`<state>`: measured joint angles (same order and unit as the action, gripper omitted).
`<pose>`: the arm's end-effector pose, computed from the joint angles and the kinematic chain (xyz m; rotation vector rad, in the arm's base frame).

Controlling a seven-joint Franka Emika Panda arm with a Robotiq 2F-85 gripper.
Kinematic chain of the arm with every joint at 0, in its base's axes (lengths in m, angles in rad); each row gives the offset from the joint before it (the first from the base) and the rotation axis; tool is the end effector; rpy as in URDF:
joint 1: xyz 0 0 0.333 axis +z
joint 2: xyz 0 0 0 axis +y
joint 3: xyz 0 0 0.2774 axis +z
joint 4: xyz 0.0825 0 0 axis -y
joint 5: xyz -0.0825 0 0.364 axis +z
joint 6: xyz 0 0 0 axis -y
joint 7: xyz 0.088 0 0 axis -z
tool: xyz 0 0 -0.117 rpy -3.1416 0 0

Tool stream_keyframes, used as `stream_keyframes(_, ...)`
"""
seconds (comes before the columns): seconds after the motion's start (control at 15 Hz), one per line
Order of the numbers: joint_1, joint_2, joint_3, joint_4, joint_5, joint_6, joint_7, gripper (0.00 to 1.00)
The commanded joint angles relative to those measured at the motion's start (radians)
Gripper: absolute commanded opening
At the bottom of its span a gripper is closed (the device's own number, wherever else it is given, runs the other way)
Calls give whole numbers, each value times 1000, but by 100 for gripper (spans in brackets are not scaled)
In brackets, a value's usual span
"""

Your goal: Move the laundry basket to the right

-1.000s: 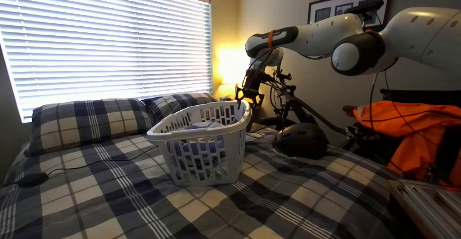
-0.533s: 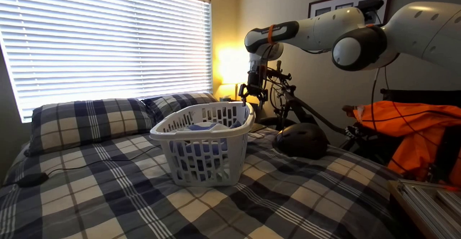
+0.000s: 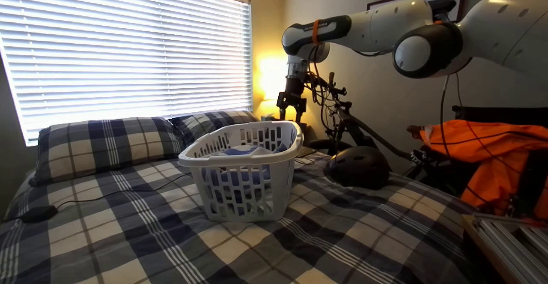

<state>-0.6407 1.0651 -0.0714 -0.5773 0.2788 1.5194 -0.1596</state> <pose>0.5865 -0.4273 0.3279 -2.7963 0.7472 0.0329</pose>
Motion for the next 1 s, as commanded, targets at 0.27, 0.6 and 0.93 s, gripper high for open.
stream_keyframes(0.27,16,-5,-2,-9,-13,-2,-12,100)
stream_keyframes(0.6,48,-20,34,-54,-20,-125,-132,100)
stream_keyframes(0.93,186,-70,-26,-130,-163,-200,-167,100)
